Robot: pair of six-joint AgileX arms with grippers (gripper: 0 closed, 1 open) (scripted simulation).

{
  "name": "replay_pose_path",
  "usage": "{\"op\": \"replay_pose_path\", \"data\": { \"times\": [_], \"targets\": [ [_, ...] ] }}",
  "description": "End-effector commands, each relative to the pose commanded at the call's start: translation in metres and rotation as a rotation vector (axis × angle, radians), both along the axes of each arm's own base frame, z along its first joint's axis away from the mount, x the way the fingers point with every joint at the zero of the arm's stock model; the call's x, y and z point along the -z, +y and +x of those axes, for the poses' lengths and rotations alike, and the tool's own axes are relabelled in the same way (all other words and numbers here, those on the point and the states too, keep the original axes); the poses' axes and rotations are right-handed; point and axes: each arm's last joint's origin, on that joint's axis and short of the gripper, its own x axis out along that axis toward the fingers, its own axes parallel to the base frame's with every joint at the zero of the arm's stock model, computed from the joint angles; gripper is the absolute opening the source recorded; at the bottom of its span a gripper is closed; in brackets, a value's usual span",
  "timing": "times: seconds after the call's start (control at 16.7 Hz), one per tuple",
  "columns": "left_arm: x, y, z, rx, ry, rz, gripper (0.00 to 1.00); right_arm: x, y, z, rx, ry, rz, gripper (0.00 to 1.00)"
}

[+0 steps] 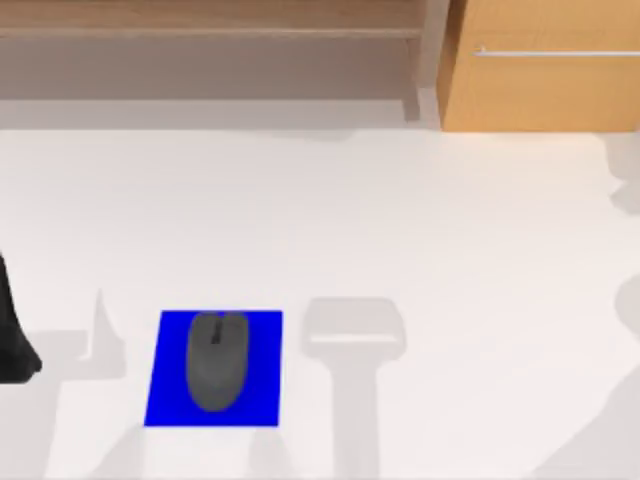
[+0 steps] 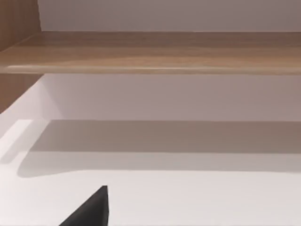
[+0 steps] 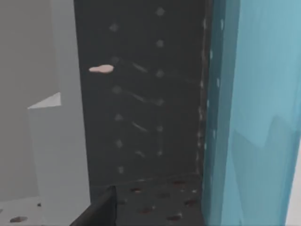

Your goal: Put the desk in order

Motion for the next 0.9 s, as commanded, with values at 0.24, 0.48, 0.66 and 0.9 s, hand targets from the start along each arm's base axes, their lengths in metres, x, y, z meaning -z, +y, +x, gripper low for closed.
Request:
{"op": "replay_pose_path", "data": {
  "times": [0.24,0.48,0.66,0.9],
  "targets": [
    [0.000,0.000,0.000,0.000,0.000,0.000,1.00,-0.001,0.000,-0.001,0.001,-0.001,-0.001,1.00],
    [0.000,0.000,0.000,0.000,0.000,0.000,1.00,-0.006,0.002,-0.018,-0.010,-0.013,-0.016,1.00],
    [0.000,0.000,0.000,0.000,0.000,0.000,1.00,-0.007,0.001,-0.036,-0.005,-0.019,-0.017,1.00],
    [0.000,0.000,0.000,0.000,0.000,0.000,1.00,0.000,0.000,-0.051,0.002,0.000,0.000,1.00]
  ]
}}
